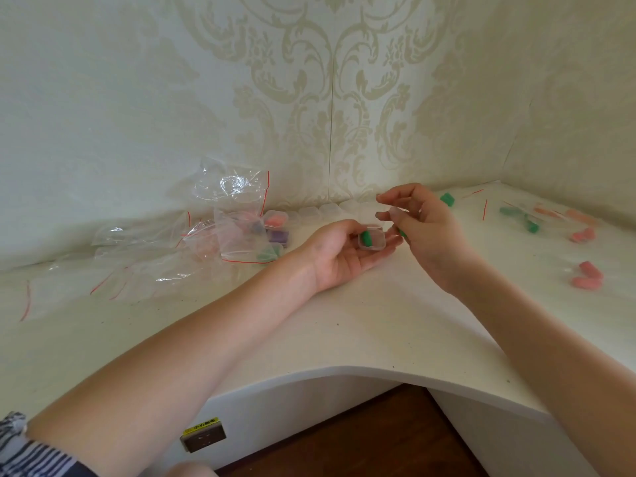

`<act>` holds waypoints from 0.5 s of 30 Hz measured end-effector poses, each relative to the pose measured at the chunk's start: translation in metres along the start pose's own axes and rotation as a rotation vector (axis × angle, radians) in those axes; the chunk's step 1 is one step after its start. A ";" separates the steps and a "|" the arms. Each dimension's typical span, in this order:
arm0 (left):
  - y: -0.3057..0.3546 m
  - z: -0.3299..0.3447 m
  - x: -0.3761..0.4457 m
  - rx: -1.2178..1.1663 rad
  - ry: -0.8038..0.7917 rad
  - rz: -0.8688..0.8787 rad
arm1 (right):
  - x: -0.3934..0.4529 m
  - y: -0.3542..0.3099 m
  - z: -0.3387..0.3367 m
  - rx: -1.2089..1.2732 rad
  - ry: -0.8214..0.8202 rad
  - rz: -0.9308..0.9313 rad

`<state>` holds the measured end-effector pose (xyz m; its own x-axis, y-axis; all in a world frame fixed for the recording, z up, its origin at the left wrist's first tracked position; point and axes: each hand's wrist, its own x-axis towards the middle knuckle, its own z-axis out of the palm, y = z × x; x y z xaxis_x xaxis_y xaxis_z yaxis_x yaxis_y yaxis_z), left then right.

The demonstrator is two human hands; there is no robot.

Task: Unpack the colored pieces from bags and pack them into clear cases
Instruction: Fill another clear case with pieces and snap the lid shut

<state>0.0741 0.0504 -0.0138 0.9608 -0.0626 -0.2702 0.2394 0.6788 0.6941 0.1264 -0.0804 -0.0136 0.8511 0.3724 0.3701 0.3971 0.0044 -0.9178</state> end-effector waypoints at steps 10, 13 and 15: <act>-0.001 0.001 0.007 0.029 0.177 0.206 | 0.009 0.004 -0.014 -0.058 0.103 0.387; -0.001 0.003 0.005 0.047 0.199 0.213 | 0.008 -0.004 -0.021 -0.083 0.072 0.443; -0.001 0.002 0.005 0.056 0.200 0.207 | 0.008 -0.009 -0.031 -0.321 -0.030 0.424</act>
<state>0.0786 0.0478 -0.0145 0.9448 0.2222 -0.2407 0.0534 0.6206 0.7823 0.1403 -0.1067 0.0021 0.9513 0.3064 -0.0324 0.1097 -0.4350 -0.8937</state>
